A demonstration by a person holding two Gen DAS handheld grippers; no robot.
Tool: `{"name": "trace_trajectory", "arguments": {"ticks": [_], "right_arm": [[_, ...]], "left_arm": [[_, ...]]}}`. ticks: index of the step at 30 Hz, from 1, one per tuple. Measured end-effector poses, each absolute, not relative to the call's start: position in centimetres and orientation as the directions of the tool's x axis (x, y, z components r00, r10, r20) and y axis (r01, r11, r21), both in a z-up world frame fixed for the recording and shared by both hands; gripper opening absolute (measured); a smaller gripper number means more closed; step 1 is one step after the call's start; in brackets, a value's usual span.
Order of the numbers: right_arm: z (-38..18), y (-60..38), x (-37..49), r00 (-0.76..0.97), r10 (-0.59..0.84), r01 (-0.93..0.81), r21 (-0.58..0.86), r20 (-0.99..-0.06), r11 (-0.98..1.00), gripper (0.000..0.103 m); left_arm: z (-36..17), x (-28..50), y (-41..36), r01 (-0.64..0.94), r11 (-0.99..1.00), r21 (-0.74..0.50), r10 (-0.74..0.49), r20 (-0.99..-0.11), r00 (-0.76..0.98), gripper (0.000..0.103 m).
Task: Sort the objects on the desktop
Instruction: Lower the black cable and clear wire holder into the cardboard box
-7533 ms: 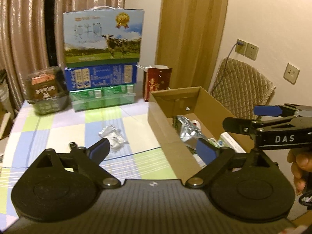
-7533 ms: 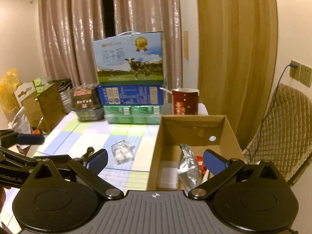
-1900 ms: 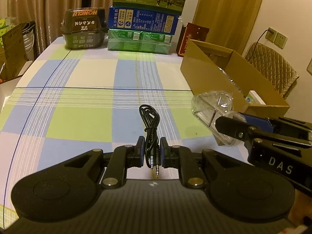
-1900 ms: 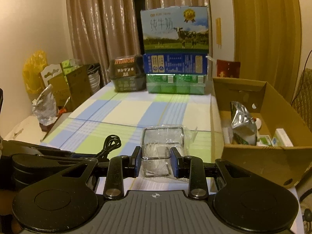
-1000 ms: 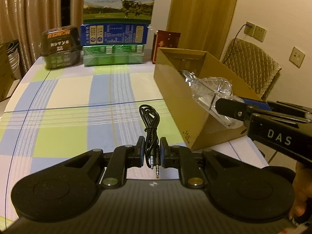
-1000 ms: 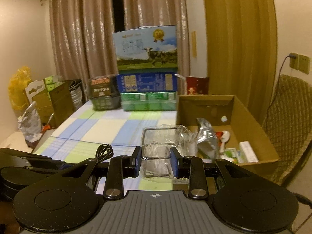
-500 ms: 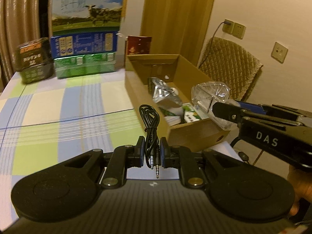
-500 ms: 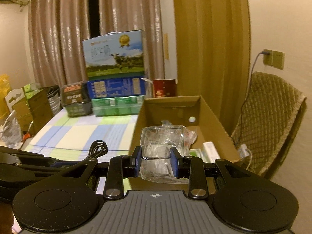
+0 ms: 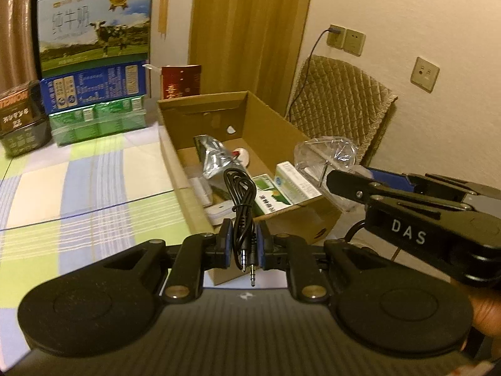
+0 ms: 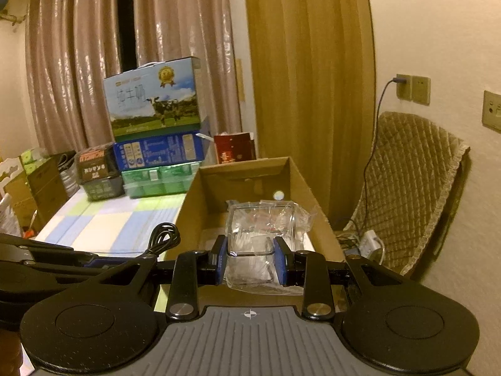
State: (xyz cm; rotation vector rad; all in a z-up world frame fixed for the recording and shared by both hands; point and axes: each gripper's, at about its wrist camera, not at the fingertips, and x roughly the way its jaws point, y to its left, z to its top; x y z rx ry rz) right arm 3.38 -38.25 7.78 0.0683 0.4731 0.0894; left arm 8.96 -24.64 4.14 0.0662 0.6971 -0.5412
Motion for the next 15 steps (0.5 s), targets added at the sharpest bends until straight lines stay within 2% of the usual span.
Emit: {"name": "trace_trajectory", "arguments": {"ticks": [15], "right_arm": [[7.8,-39.8,4.6,0.89,0.081,-0.048,0.084,-0.448,0.995,0.028]], "left_arm": [[3.9,10.2,-26.9,0.52,0.845,-0.122,-0.472,-0.628,0.619,0.012]]}}
